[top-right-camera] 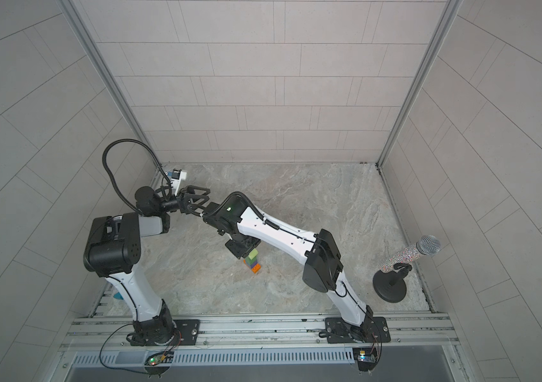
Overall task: Assemble the number 1 with lego
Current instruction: Assemble the lego brick with the lego brick, then place the lego brick at the center of the board.
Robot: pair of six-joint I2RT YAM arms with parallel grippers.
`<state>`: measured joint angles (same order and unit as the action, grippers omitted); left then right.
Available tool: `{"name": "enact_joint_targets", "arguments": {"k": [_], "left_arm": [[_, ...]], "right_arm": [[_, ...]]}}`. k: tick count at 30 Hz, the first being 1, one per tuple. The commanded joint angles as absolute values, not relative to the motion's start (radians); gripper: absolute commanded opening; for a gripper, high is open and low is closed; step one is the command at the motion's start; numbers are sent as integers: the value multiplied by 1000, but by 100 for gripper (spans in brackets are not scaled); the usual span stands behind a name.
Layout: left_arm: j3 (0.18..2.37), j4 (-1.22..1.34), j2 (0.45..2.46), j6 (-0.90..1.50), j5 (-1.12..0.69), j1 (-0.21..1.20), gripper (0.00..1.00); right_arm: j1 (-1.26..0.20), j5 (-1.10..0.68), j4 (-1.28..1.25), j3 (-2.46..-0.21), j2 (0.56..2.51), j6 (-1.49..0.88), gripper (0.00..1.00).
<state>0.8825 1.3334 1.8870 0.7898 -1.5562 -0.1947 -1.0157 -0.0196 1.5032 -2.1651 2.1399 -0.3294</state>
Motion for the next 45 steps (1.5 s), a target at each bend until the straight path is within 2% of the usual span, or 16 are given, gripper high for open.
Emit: {"name": "enact_joint_targets", "arguments": {"k": [1,12,20,29,32,42,45], "left_arm": [[911,1364,1871,790,-1611,-190,100],[920,1364,1886,796,-1600,-173,100],[928,1364,1902,801,-1605,-163,100],[936,1364,1915,809,-1600,-158,100],[935,1364,1911,808,-1601,-156,100],[934,1365,1906,807,-1601,-156,100],[932,1364,1902,807,-1603,-157,100]], "right_arm": [[-1008,-57,1546,-2140,2173,-327,0],[-884,-220,1568,-2191,1994,-295,1],[-826,-334,1345,-1921,1883,-326,4],[-818,-363,1250,-1800,1850,-365,10],[-815,-372,1247,-1801,1856,-367,17],[-808,-341,1271,-1793,1852,-367,61],[-804,-321,1270,-1792,1843,-367,68]]}}
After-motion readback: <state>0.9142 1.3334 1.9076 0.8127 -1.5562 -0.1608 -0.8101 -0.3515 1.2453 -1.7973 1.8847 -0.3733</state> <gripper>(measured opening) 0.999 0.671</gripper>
